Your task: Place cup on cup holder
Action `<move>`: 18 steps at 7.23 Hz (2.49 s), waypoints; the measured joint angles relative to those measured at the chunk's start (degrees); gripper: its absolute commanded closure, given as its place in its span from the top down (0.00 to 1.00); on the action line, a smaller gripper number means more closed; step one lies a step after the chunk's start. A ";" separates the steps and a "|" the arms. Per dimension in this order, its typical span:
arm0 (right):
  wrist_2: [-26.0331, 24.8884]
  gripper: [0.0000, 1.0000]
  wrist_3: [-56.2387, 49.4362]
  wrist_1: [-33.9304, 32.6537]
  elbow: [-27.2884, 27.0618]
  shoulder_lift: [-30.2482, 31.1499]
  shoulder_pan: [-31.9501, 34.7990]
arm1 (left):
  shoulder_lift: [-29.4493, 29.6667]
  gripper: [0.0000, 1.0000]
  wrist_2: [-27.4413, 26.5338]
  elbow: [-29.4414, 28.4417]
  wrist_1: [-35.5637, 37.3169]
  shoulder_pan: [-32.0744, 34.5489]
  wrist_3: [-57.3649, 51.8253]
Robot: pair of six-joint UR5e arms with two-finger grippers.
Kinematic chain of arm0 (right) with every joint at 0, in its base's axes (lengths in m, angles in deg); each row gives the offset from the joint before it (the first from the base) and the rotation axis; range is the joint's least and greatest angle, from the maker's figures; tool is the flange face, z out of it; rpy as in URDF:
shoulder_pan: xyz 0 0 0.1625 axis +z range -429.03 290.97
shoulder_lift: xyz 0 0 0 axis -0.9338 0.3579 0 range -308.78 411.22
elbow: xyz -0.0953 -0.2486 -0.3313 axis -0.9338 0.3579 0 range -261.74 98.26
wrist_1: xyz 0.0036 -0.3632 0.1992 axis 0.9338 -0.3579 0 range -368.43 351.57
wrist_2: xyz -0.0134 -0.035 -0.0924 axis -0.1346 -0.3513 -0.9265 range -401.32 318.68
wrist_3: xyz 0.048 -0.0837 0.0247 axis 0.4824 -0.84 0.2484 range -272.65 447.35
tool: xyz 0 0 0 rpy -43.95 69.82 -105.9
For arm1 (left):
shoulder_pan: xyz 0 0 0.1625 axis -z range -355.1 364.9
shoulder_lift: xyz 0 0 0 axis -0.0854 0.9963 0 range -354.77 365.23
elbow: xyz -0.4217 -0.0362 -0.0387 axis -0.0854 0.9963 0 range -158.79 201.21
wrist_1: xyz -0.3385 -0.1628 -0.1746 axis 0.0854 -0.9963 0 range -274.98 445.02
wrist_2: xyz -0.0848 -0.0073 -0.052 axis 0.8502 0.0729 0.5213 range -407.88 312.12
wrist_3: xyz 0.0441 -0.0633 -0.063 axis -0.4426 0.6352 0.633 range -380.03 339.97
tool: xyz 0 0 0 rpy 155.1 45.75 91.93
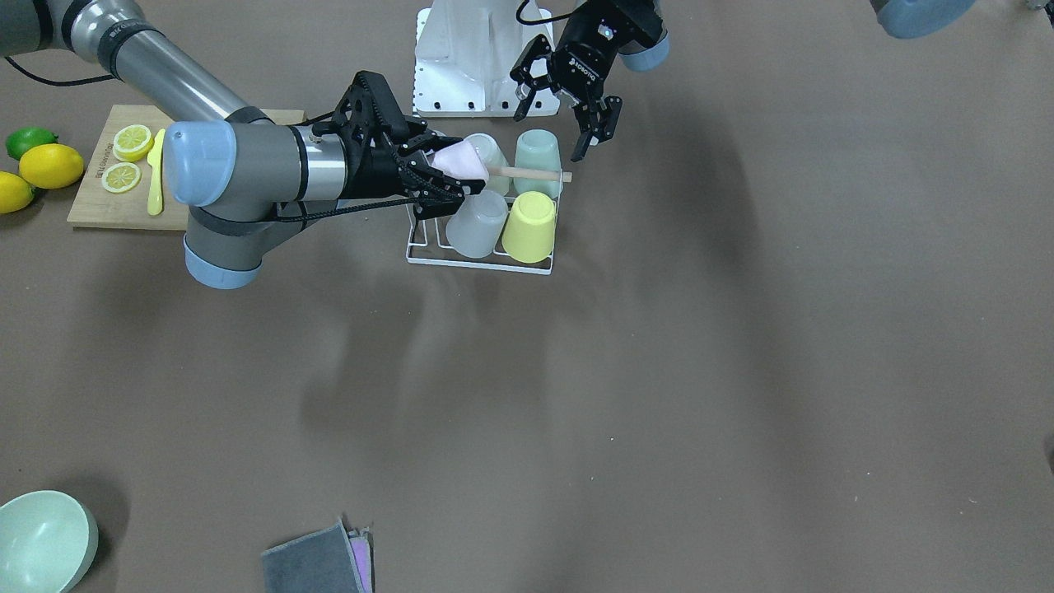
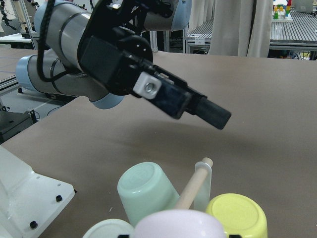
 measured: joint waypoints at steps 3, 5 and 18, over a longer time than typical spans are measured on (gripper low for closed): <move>-0.35 0.30 -0.03 -0.01 0.07 -0.56 -0.63 | -0.25 0.98 7.16 1.01 -0.12 7.92 -0.54; -0.47 0.30 -0.11 0.06 0.07 -0.43 -1.98 | -0.47 0.98 14.77 0.76 -0.44 14.71 -0.55; 1.83 1.00 -0.23 0.48 -0.84 2.79 3.07 | -5.47 0.97 33.43 -3.66 3.89 33.49 4.11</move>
